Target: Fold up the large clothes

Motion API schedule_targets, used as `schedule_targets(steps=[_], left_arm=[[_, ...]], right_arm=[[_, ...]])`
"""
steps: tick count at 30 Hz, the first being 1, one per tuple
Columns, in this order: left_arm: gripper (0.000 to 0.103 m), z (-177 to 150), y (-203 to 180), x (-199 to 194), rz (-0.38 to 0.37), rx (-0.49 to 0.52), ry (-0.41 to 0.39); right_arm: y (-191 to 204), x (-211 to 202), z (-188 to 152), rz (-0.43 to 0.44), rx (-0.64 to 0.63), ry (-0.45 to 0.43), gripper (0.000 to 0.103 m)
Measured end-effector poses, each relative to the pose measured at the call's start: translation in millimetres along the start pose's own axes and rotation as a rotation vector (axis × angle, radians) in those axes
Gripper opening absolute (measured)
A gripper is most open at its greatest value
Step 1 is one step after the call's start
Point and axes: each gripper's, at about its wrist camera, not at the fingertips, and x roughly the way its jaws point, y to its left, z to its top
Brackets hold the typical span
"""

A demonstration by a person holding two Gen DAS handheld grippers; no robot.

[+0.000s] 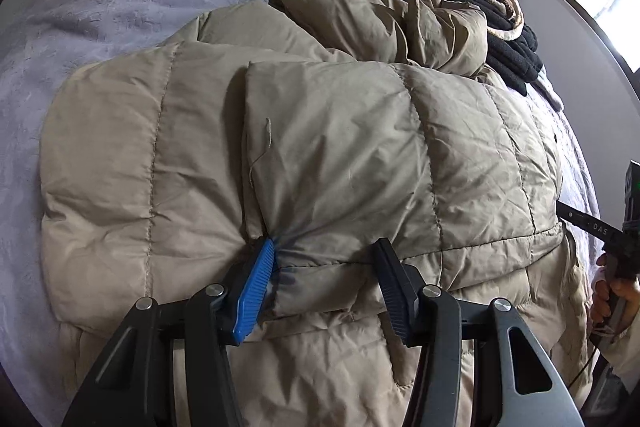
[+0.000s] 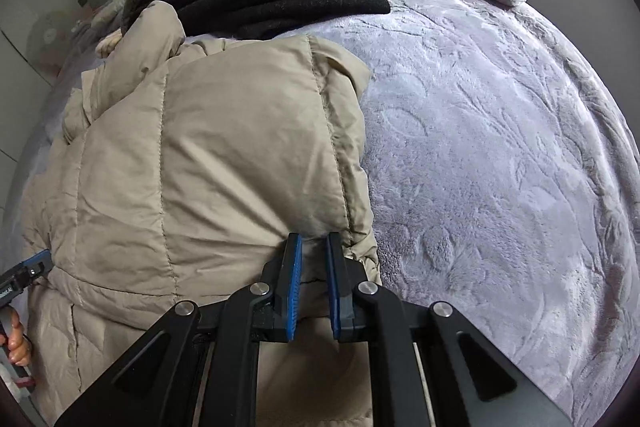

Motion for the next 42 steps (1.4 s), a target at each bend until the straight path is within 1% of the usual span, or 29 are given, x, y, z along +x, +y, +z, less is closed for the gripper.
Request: schedule_targets(steps=[3, 7, 10, 12, 14, 15, 16, 17, 18, 19, 20, 22, 26, 28, 29, 30, 32, 34, 37, 40, 41, 42], left_arm=[[0.054, -1.6, 0.3, -4.6, 0.014, -0.024, -0.002], [0.055, -2.7, -1.8, -17.4, 0.048, -0.065, -0.016], [0.055, -6.0, -5.3, -33.6, 0.078, -0.083, -0.036], [0.055, -9.3, -8.5, -42.5, 0.113, -0.094, -0.033], [0.055, -15.1, -12.7, -49.3, 0.151, -0.102, -0.015], [0.055, -19.2, -15.7, -52.7, 0.168, -0.107, -0.006], [0.061, -23.9, -18.8, -55.5, 0.183, -0.11, 0.002], [0.073, -28.6, -22.2, -58.6, 0.198, -0.114, 0.006], [0.078, -34.6, -27.0, -63.5, 0.216, -0.118, 0.002], [0.08, -39.6, -30.7, -66.9, 0.227, -0.119, -0.001], [0.08, -45.1, -35.5, -70.8, 0.234, -0.118, 0.002], [0.08, -54.9, -42.3, -76.3, 0.243, -0.124, 0.021], [0.08, -76.7, -52.1, -85.1, 0.237, -0.145, 0.062], [0.081, -86.8, -55.2, -88.6, 0.235, -0.152, 0.078], [0.096, -92.1, -56.8, -91.1, 0.237, -0.155, 0.084], [0.103, -96.0, -58.1, -93.5, 0.238, -0.157, 0.09], [0.103, -104.2, -60.3, -103.0, 0.236, -0.154, 0.074], [0.103, -109.8, -59.3, -109.0, 0.23, -0.15, 0.078], [0.103, -118.7, -56.7, -117.5, 0.221, -0.144, 0.08], [0.103, -127.9, -55.0, -125.5, 0.235, -0.132, 0.083], [0.103, -130.8, -52.9, -128.0, 0.235, -0.13, 0.083], [0.103, -135.0, -51.1, -132.3, 0.235, -0.129, 0.085]], right_arm=[[1.3, -9.9, -1.3, -0.009, -0.013, 0.001, 0.011], [-0.2, -27.2, -3.6, -0.032, -0.007, -0.008, 0.016], [-5.0, -44.3, -8.1, -0.006, 0.027, -0.013, 0.016], [-8.3, -55.4, -13.3, 0.023, 0.049, -0.003, 0.016], [-8.2, -62.2, -21.1, 0.045, 0.059, 0.016, 0.021], [-8.4, -65.0, -25.7, 0.056, 0.065, 0.032, 0.029], [-7.1, -68.7, -32.9, 0.07, 0.07, 0.047, 0.037], [-6.8, -70.9, -38.1, 0.081, 0.072, 0.06, 0.039], [-6.2, -74.0, -43.2, 0.091, 0.071, 0.075, 0.041], [-5.1, -76.8, -48.4, 0.103, 0.071, 0.089, 0.042], [-4.2, -78.6, -53.9, 0.112, 0.074, 0.101, 0.045], [-3.5, -83.8, -63.5, 0.139, 0.08, 0.123, 0.059], [1.8, -93.4, -75.7, 0.158, 0.074, 0.146, 0.07], [4.1, -100.2, -80.5, 0.177, 0.082, 0.151, 0.079], [5.9, -103.8, -82.5, 0.185, 0.082, 0.151, 0.081], [8.2, -107.4, -84.6, 0.187, 0.081, 0.147, 0.081], [12.5, -114.6, -89.2, 0.188, 0.082, 0.135, 0.081], [16.3, -122.3, -93.9, 0.188, 0.086, 0.121, 0.084], [21.8, -132.5, -103.0, 0.193, 0.104, 0.102, 0.085], [28.4, -142.8, -116.1, 0.201, 0.115, 0.079, 0.086], [31.0, -146.0, -121.1, 0.201, 0.116, 0.074, 0.092], [34.0, -148.8, -126.0, 0.205, 0.119, 0.074, 0.103]])
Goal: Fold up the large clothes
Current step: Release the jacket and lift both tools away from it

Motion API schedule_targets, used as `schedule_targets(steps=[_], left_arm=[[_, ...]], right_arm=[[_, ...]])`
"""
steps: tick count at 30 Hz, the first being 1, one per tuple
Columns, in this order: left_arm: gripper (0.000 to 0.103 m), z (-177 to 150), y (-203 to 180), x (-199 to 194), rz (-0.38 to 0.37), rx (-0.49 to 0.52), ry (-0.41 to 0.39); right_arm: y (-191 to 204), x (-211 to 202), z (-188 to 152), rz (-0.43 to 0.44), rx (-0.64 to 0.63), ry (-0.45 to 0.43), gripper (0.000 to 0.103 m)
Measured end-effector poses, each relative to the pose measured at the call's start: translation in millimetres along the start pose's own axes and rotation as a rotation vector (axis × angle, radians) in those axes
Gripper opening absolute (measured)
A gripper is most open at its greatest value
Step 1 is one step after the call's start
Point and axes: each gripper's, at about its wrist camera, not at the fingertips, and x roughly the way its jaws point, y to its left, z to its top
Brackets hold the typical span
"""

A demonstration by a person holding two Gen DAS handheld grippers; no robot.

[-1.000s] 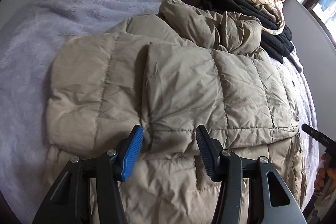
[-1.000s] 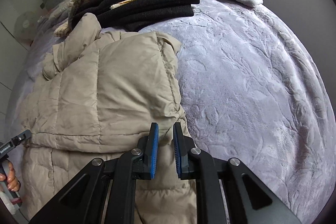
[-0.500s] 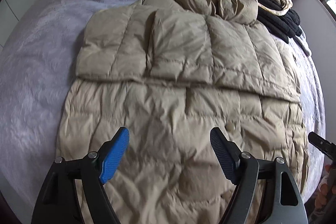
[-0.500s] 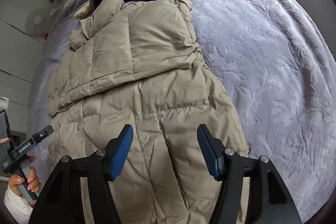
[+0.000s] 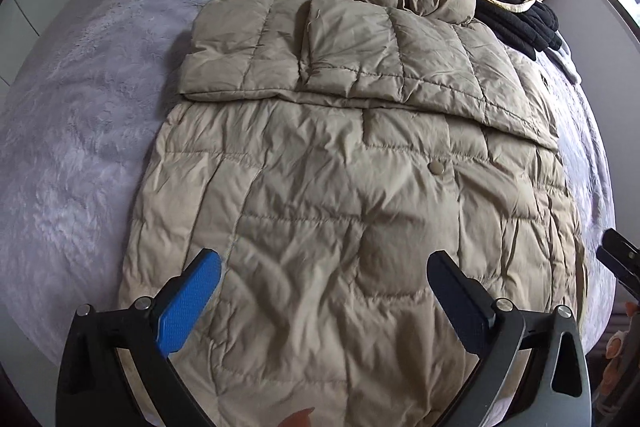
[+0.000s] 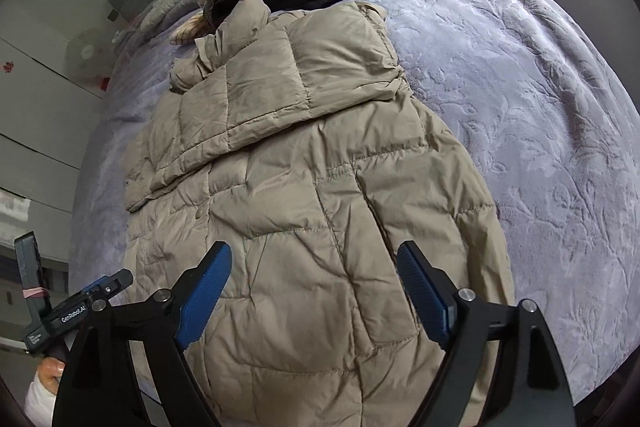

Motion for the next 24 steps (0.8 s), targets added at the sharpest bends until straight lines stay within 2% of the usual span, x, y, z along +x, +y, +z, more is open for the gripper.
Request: schedule_targets(steps=[6, 13, 17, 21, 24], left_arm=[[0.103, -21.7, 13.3, -15.7, 0.007, 0.033, 0.003], [0.103, -49.6, 30.2, -25.2, 0.032, 0.099, 0.005], [0.103, -62.1, 37.5, -25.0, 0.041, 0.127, 0.042], [0.103, -75.8, 44.7, -35.6, 0.03, 0.108, 0.043], [0.103, -90.1, 52.7, -39.8, 0.021, 0.064, 0.051]], right_arm=[[11.7, -14.0, -31.7, 0.035, 0.058, 0.0, 0.103], [14.7, -34.0, -65.6, 0.018, 0.126, 0.004, 0.103], [8.5, -36.7, -85.4, 0.028, 0.176, 0.054, 0.103], [1.7, -33.6, -100.2, 0.007, 0.204, 0.111, 0.103], [-4.4, -31.3, -106.5, 0.029, 0.216, 0.155, 0.103]])
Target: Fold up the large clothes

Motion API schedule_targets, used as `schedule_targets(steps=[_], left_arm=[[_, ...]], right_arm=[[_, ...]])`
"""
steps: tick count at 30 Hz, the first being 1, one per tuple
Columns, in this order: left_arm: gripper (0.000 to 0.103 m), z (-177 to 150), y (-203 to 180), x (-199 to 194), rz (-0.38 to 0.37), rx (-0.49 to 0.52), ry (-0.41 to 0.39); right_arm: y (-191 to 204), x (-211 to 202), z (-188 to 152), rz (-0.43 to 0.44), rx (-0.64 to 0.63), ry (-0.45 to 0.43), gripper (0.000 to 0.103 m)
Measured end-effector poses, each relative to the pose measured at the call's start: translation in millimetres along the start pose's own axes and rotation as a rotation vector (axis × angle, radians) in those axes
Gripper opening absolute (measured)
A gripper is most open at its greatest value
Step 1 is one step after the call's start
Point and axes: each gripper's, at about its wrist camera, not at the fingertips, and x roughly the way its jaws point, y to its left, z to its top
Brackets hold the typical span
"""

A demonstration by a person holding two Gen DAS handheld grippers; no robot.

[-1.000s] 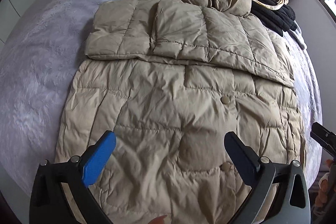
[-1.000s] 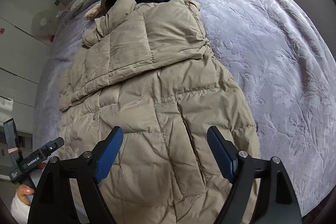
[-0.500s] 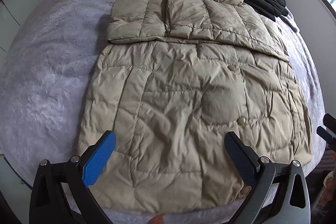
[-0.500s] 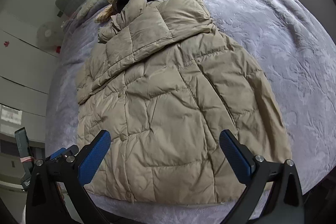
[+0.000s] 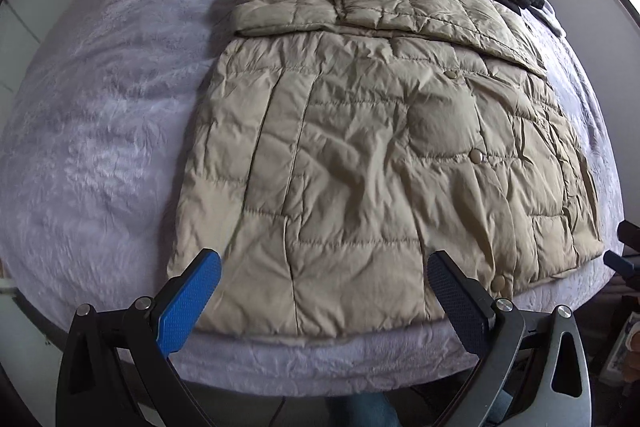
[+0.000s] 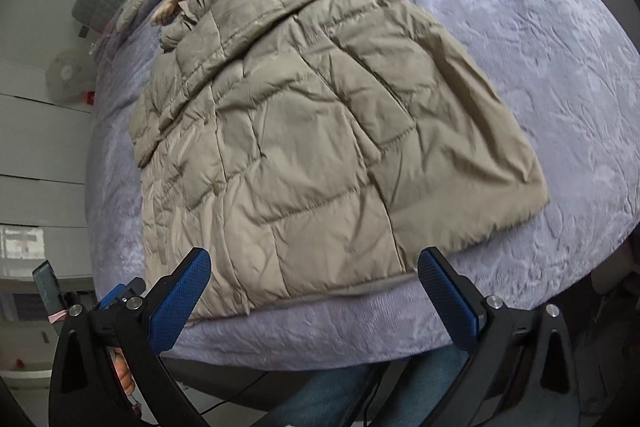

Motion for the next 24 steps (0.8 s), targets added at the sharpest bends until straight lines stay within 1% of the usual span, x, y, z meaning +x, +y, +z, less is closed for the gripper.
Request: schedule_targets(steps=[1, 3, 5, 8, 12, 15, 19, 21, 22, 24], left_arm=[[0.103, -5.8, 3.9, 0.2, -0.005, -0.03, 0.012], [0.103, -19.7, 14.0, 3.7, -0.056, -0.107, 0.042], [0.103, -32.4, 21.3, 6.8, -0.065, -0.165, 0.068], [0.103, -48.6, 30.4, 5.7, -0.075, -0.218, 0.074], [0.103, -63.4, 52.1, 4.4, -0.152, -0.319, 0.066], [0.103, -70.4, 68.0, 9.5, -0.2, -0.374, 0.068], [0.103, -80.5, 82.0, 28.3, -0.284, -0.45, 0.1], [0.103, -81.7, 83.2, 37.6, -0.323, -0.472, 0.101], [0.103, -80.4, 82.2, 42.5, -0.337, -0.475, 0.1], [0.103, -75.5, 78.5, 51.1, -0.377, -0.476, 0.094]], right_arm=[[-3.2, 0.4, -0.9, 0.005, 0.007, 0.022, 0.103], [-9.8, -3.1, -1.6, 0.03, 0.01, 0.038, 0.103], [-17.7, -8.1, -1.2, 0.027, 0.014, 0.034, 0.103], [-34.4, -12.2, 1.9, 0.055, 0.059, 0.042, 0.103], [-51.3, -9.3, 2.7, 0.111, 0.139, 0.055, 0.103], [-61.1, 0.3, -1.1, 0.139, 0.195, 0.08, 0.103], [-70.9, 9.3, -11.0, 0.157, 0.255, 0.094, 0.103], [-77.2, 12.0, -14.3, 0.171, 0.286, 0.094, 0.102], [-81.0, 12.7, -16.2, 0.176, 0.306, 0.094, 0.1], [-86.8, 14.5, -19.2, 0.19, 0.339, 0.097, 0.098]])
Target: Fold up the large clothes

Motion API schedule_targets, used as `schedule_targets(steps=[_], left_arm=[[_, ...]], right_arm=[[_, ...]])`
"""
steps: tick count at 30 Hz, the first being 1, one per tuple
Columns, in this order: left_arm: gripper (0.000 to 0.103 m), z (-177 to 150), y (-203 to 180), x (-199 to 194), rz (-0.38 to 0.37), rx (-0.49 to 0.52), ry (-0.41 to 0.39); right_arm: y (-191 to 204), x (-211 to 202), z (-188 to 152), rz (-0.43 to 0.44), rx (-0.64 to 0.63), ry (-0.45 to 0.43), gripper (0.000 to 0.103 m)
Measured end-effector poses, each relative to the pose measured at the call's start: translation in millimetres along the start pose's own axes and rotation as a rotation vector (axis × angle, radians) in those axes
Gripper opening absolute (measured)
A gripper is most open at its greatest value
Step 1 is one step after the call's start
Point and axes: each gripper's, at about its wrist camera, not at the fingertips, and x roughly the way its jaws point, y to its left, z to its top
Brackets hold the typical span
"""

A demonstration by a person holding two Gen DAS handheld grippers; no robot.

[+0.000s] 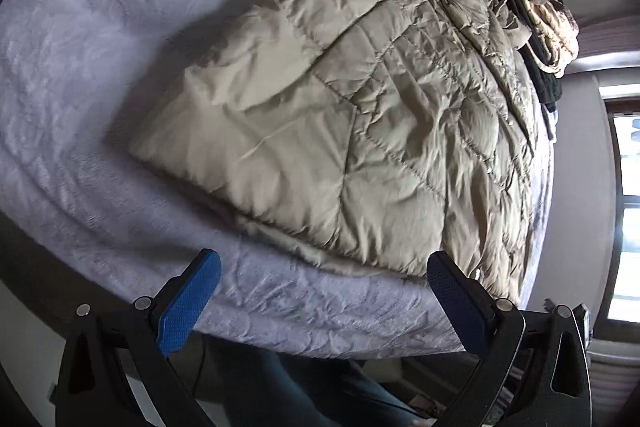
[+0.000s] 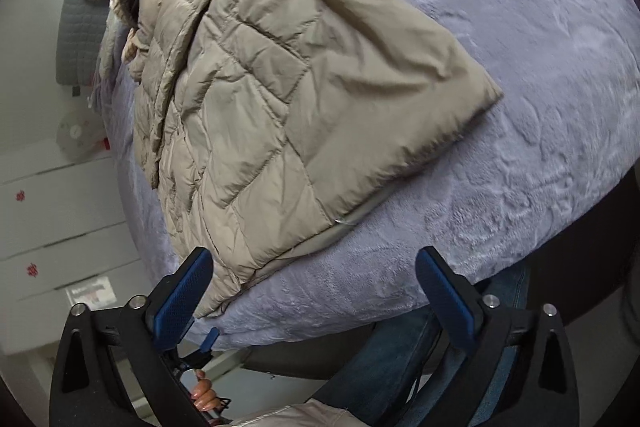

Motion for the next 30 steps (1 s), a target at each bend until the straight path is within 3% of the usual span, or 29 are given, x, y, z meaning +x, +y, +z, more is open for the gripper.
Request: schedule_targets(steps=[9, 21, 23, 24, 25, 26, 27, 28, 30], left_arm=[[0.103, 32.2, -15.3, 31.3, -0.084, 0.009, 0.011], [0.1, 41.2, -15.8, 41.0, -0.096, 0.059, 0.055], [0.071, 43.6, -16.1, 38.9, -0.09, 0.074, 0.055], [0.058, 46.0, -16.7, 39.5, -0.096, 0.081, 0.064], [0.032, 47.4, -15.8, 39.6, -0.102, 0.09, 0.072], [0.018, 50.3, -15.6, 38.2, -0.11, 0.103, 0.078], [0.017, 51.2, -14.4, 35.1, -0.118, 0.111, 0.074], [0.017, 53.3, -15.8, 27.9, -0.133, 0.121, 0.06], [0.017, 56.4, -21.1, 11.7, -0.16, 0.147, 0.025]], right_arm=[[-9.8, 4.9, 4.1, 0.07, 0.08, -0.053, 0.098], [-21.8, 41.4, 26.8, 0.178, 0.227, -0.133, 0.098], [-20.1, 43.7, 26.1, 0.218, 0.248, -0.146, 0.089], [-20.2, 45.3, 25.4, 0.23, 0.261, -0.147, 0.074], [-19.8, 47.3, 24.3, 0.234, 0.273, -0.146, 0.057], [-19.4, 49.2, 23.0, 0.231, 0.282, -0.147, 0.045], [-19.0, 50.1, 21.4, 0.216, 0.285, -0.148, 0.018], [-18.1, 49.6, 19.3, 0.207, 0.285, -0.152, 0.011], [-12.7, 44.2, 17.0, 0.22, 0.259, -0.165, 0.01]])
